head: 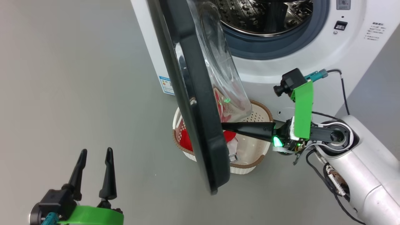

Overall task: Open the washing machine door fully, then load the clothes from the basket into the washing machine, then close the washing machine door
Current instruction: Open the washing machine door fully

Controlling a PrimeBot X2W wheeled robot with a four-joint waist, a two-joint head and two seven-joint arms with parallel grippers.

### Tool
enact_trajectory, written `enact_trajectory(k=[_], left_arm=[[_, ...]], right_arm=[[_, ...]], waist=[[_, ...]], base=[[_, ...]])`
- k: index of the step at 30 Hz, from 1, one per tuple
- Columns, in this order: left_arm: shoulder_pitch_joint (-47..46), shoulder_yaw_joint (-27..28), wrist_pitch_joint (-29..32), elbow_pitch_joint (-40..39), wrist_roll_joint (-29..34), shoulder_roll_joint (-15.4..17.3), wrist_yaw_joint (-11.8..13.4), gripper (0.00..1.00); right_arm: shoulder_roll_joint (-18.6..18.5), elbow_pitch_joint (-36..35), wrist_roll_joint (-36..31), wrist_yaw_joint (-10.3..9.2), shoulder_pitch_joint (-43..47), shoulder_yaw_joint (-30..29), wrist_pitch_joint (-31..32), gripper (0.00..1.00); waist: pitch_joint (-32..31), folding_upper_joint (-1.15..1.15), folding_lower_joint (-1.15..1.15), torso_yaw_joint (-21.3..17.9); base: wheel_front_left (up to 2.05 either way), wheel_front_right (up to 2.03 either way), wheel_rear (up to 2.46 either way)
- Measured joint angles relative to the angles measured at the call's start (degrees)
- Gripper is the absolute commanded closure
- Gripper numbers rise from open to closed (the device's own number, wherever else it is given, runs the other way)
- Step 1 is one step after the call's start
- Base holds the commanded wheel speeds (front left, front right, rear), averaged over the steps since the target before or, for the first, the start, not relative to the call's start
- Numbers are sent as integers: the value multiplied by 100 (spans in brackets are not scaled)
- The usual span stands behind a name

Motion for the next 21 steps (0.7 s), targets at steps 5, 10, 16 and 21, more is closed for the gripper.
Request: enact_trajectory(k=[5, 10, 16, 21], left_arm=[[4, 4, 0, 3, 0, 0, 0, 0], [12, 0, 0, 14, -1, 0, -1, 0], [27, 7, 0, 22, -1, 0, -1, 0], [30, 7, 0, 32, -1, 0, -1, 0]], right_arm=[[132, -30, -1, 0, 17, 118, 0, 100], [335, -26, -2, 0, 66, 172, -8, 100], [523, -9, -81, 0, 85, 214, -49, 100], [650, 0, -179, 0, 86, 229, -66, 100]], waist=[[-43, 0, 0, 113], [-97, 0, 0, 247], [-127, 0, 0, 378], [-143, 0, 0, 476]], base=[[0, 0, 0], [0, 0, 0], [0, 0, 0], [0, 0, 0]])
